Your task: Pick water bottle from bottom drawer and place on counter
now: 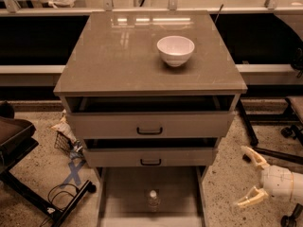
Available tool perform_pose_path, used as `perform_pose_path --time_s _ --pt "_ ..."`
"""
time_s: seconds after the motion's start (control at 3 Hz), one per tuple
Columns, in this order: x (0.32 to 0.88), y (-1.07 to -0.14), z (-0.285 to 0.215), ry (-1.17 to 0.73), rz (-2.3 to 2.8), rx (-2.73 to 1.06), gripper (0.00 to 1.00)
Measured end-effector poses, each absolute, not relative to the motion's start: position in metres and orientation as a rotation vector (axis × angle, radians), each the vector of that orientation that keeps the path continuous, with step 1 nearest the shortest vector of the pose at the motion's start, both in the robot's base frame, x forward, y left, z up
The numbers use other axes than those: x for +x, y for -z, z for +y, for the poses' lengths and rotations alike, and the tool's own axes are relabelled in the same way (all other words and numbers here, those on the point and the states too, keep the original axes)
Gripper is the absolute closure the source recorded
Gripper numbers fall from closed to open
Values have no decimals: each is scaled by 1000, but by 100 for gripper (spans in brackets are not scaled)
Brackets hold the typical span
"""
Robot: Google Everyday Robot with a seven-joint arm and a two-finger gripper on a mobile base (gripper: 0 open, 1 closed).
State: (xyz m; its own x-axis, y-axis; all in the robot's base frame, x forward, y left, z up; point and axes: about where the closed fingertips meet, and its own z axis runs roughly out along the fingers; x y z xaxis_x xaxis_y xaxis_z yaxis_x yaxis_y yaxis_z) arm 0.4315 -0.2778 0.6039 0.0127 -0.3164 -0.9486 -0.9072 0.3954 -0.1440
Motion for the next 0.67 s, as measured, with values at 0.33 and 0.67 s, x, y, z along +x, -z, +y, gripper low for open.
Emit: perform_pose_path --time_s 0.33,0.67 --pt "436 -572 -257 -671 1561 -1108 0" --pt "449 -496 -206 -690 1543 -1044 0"
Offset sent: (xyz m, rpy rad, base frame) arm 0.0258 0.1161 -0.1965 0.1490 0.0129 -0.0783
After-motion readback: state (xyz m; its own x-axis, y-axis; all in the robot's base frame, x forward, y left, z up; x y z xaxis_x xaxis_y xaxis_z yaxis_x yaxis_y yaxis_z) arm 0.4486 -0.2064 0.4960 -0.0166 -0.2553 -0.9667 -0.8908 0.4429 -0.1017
